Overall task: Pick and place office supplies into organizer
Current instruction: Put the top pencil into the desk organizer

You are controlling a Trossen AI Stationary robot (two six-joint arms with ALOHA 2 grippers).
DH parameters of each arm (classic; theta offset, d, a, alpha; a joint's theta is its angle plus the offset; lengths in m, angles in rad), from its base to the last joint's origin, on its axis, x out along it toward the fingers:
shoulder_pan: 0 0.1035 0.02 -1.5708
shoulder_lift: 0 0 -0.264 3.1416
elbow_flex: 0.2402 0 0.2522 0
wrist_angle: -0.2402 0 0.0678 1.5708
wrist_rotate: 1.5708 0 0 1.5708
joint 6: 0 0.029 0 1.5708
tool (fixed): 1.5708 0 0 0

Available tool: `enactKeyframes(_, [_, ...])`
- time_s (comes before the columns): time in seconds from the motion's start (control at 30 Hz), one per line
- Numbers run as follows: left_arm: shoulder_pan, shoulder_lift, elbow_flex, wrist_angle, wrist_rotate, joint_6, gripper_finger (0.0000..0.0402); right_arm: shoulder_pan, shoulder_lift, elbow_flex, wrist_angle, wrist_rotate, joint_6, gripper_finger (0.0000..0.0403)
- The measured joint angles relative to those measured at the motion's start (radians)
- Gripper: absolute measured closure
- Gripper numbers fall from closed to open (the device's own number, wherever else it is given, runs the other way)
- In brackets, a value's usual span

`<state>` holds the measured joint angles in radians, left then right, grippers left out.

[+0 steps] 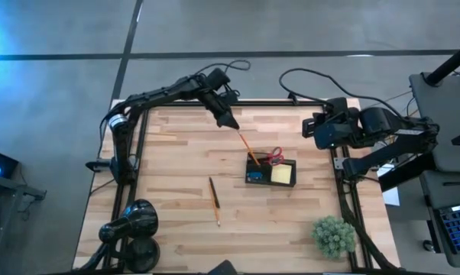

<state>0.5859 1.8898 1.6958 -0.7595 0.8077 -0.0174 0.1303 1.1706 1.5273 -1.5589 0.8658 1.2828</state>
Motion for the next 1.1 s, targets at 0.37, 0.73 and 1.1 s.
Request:
enactKeyframes(0.37, [-0.044, 0.038, 0.0, 0.001, -0.087, 0.025, 0.032, 0.0, 0.024, 0.0, 0.0, -0.001, 0.0, 0.0394])
enactKeyframes(0.73, [-0.037, 0.043, 0.0, -0.007, -0.159, 0.031, 0.032, 0.0, 0.022, 0.0, 0.0, -0.002, 0.0, 0.0394])
enactKeyframes(1.1, [-0.052, 0.042, 0.002, 0.022, -0.092, 0.022, 0.032, 0.0, 0.022, 0.0, -0.011, -0.005, -0.001, 0.0394])
